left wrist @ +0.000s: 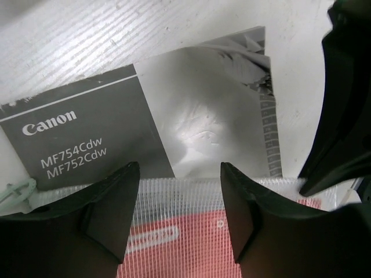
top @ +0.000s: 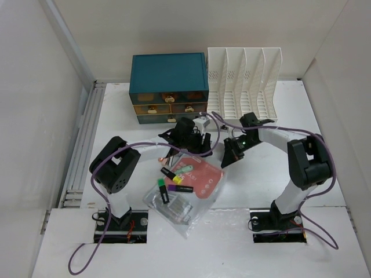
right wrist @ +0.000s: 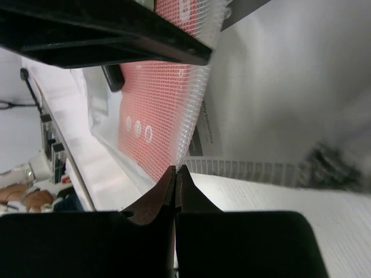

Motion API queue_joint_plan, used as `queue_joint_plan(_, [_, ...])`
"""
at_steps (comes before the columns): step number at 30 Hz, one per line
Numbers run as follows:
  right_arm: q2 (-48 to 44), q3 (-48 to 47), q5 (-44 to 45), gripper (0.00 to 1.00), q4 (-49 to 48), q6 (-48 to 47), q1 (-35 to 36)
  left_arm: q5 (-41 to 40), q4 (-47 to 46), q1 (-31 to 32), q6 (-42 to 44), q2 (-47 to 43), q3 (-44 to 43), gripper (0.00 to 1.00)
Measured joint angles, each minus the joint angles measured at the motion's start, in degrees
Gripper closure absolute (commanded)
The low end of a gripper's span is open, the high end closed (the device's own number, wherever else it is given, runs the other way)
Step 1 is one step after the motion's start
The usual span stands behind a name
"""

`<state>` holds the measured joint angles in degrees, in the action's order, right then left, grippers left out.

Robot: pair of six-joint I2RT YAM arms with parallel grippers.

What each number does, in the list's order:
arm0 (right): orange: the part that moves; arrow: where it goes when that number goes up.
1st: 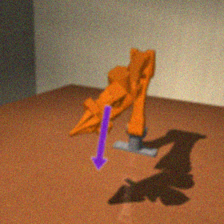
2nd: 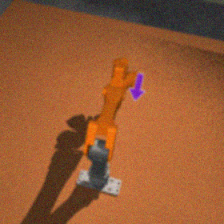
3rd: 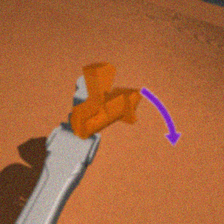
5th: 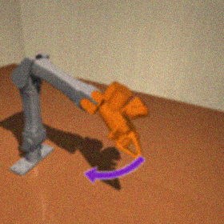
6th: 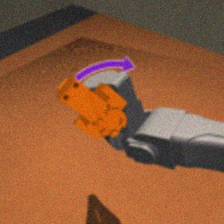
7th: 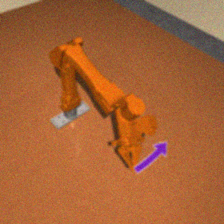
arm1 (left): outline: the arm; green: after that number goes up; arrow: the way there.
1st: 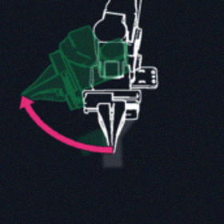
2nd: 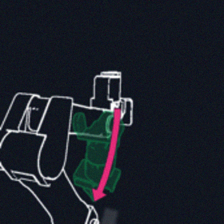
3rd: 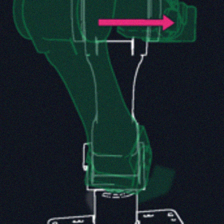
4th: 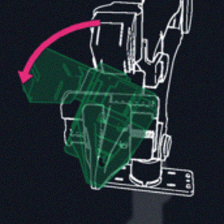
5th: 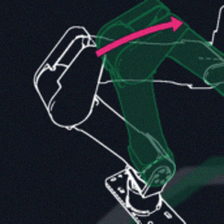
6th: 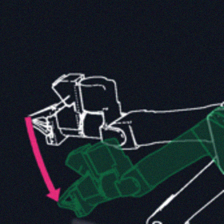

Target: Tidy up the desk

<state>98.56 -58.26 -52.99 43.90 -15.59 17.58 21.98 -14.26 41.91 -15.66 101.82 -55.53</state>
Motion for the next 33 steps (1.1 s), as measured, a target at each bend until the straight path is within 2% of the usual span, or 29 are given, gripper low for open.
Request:
queue_joint_plan(10, [-10.1,-0.1,2.9,1.0,-0.9,1.0,-8.2,1.2,-0.1,-4.3,0.2,-7.8,-0.5,0.33])
queue_joint_plan(17, [-11.6,-3.6,6.2,1.0,-0.1,1.4,-8.5,5.4,-1.4,-8.3,-0.6,-8.9,-0.5,0.33])
queue_joint_plan(33, [-21.4,-12.9,17.8,1.0,2.2,0.4,-8.6,8.2,-2.4,-9.1,-1.4,-8.9,-0.5,0.33])
